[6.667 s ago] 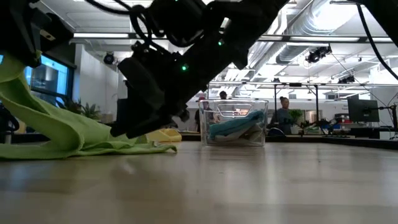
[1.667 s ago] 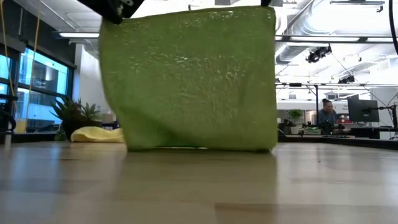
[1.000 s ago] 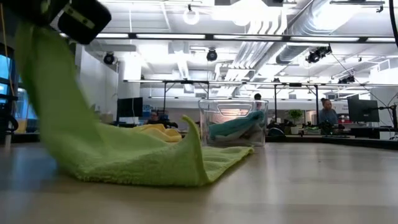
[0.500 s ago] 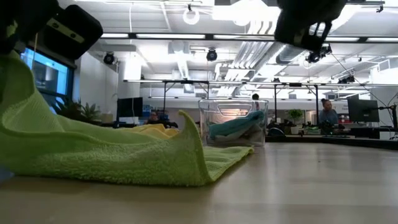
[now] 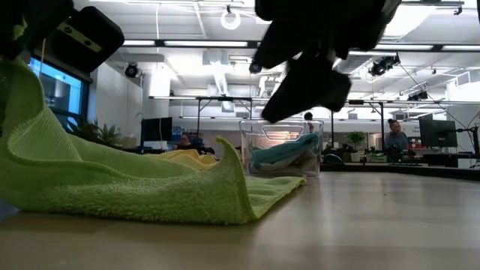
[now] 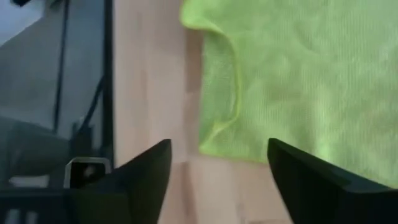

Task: Fold microfiber towels
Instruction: Fold the green microfiber cloth

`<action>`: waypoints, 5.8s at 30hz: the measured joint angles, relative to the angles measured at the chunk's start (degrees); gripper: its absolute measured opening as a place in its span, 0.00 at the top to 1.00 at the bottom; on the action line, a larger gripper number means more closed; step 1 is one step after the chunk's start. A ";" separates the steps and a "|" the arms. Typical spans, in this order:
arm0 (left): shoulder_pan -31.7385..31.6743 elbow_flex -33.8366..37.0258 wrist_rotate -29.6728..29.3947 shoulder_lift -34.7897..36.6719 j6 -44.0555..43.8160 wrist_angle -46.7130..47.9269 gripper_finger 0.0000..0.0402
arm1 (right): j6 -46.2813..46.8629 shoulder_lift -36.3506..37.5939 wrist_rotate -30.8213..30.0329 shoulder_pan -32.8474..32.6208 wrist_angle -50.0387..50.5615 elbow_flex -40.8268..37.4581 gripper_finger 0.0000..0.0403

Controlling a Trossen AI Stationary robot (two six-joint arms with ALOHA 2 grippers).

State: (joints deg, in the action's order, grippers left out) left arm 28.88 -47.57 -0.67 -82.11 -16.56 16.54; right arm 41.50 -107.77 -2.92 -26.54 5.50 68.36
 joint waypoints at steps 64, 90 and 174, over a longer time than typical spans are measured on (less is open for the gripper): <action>-0.04 -0.02 -2.80 0.02 0.22 0.08 1.00 | 7.54 -17.00 -5.24 1.07 17.22 21.92 0.64; -0.04 -0.02 -4.31 0.02 0.21 0.11 1.00 | 7.49 -16.95 -3.06 1.05 19.83 21.90 0.79; -14.31 3.74 -12.26 5.36 -17.37 12.43 1.00 | -3.50 8.97 -0.95 23.21 31.89 0.15 1.00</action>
State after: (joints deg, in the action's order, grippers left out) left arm 14.57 -43.84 -12.93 -76.75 -33.93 28.96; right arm 38.00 -98.80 -3.87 -3.33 37.39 68.51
